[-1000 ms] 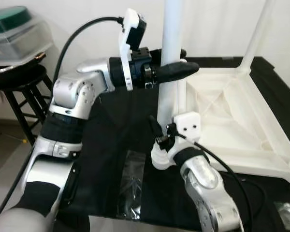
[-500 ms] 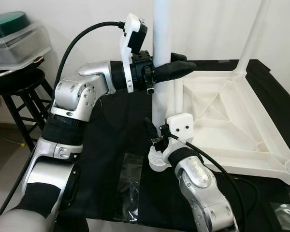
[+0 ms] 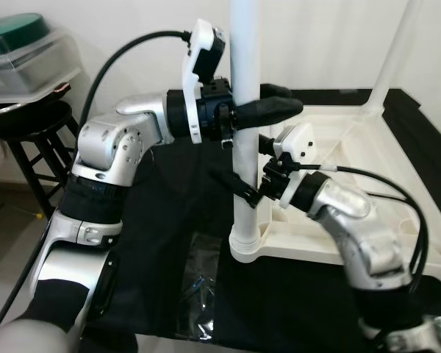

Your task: Building children table

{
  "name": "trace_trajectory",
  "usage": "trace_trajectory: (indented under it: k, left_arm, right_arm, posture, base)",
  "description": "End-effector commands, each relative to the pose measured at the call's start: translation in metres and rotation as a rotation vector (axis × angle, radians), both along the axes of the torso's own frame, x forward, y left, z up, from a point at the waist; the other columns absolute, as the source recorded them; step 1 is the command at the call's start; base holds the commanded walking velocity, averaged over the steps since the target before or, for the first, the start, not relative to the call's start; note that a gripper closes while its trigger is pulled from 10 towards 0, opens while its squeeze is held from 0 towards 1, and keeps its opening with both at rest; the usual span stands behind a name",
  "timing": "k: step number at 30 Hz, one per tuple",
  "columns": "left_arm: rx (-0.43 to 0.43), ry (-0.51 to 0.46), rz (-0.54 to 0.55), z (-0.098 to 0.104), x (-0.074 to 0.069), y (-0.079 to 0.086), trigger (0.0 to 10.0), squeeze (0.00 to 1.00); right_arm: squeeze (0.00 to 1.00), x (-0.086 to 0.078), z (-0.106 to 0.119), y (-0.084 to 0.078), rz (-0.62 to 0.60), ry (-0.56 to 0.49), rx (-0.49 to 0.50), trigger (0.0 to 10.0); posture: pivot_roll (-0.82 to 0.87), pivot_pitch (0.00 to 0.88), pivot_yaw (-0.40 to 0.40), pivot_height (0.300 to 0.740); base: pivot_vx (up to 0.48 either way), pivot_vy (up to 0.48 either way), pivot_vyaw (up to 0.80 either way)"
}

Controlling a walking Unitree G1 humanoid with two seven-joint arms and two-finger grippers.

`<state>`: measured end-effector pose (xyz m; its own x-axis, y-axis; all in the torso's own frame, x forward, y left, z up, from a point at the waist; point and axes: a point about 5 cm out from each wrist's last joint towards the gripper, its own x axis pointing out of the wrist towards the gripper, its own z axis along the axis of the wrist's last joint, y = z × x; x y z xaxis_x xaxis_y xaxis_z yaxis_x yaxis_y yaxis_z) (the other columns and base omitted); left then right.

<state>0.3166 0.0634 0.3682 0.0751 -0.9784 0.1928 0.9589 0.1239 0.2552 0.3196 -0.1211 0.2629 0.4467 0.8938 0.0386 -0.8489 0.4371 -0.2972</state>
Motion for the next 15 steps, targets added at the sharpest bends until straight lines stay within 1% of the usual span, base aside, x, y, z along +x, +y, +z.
trace_trajectory:
  k: [1,2,5,8,9,10,11,15]
  left_arm:
    - [0.030,0.010,0.001,-0.009,0.000,0.003,0.0,0.00]
    - [0.032,0.008,-0.004,-0.009,-0.001,0.002,0.0,0.00]
    - [0.038,0.007,-0.017,-0.009,-0.003,0.001,0.0,0.00]
    - [0.040,0.006,-0.022,-0.009,-0.004,0.001,0.0,0.00]
    - [0.044,0.005,-0.026,-0.009,-0.005,0.001,0.0,0.00]
    - [0.044,0.005,-0.026,-0.009,-0.005,0.001,0.0,0.00]
    - [0.048,0.003,-0.032,-0.009,-0.006,0.000,0.0,0.00]
    - [0.052,0.000,-0.040,-0.008,-0.006,0.000,0.0,0.00]
  right_arm:
    - [0.00,0.006,-0.004,-0.007,0.066,0.049,-0.022,10.0]
    - [0.00,0.009,-0.005,-0.009,0.097,0.072,-0.031,10.0]
    - [0.00,0.017,-0.010,-0.009,0.139,0.117,-0.044,10.0]
    - [0.00,0.018,-0.012,-0.009,0.149,0.129,-0.050,10.0]
    - [0.00,0.020,-0.013,-0.010,0.182,0.146,-0.055,4.4]
    - [0.00,0.020,-0.013,-0.010,0.182,0.146,-0.055,4.4]
    - [0.00,0.023,-0.014,-0.011,0.204,0.163,-0.052,0.0]
    - [0.00,0.025,-0.015,-0.012,0.252,0.182,-0.052,0.0]
  posture:
    - [-0.01,0.084,0.071,0.740]
    - [-0.01,0.084,0.071,0.740]
    - [0.00,0.085,0.073,0.740]
    - [0.00,0.085,0.073,0.740]
    - [0.00,0.086,0.074,0.740]
    - [0.00,0.086,0.074,0.740]
    - [0.00,0.088,0.075,0.740]
    - [0.00,0.088,0.075,0.740]
  base:
    - [0.000,0.000,0.00]
    - [0.000,0.000,0.00]
    - [0.000,0.000,0.00]
    - [0.000,0.000,0.00]
    - [0.000,0.000,0.00]
    - [0.000,0.000,0.00]
    - [0.000,0.000,0.00]
    - [0.000,0.000,0.00]
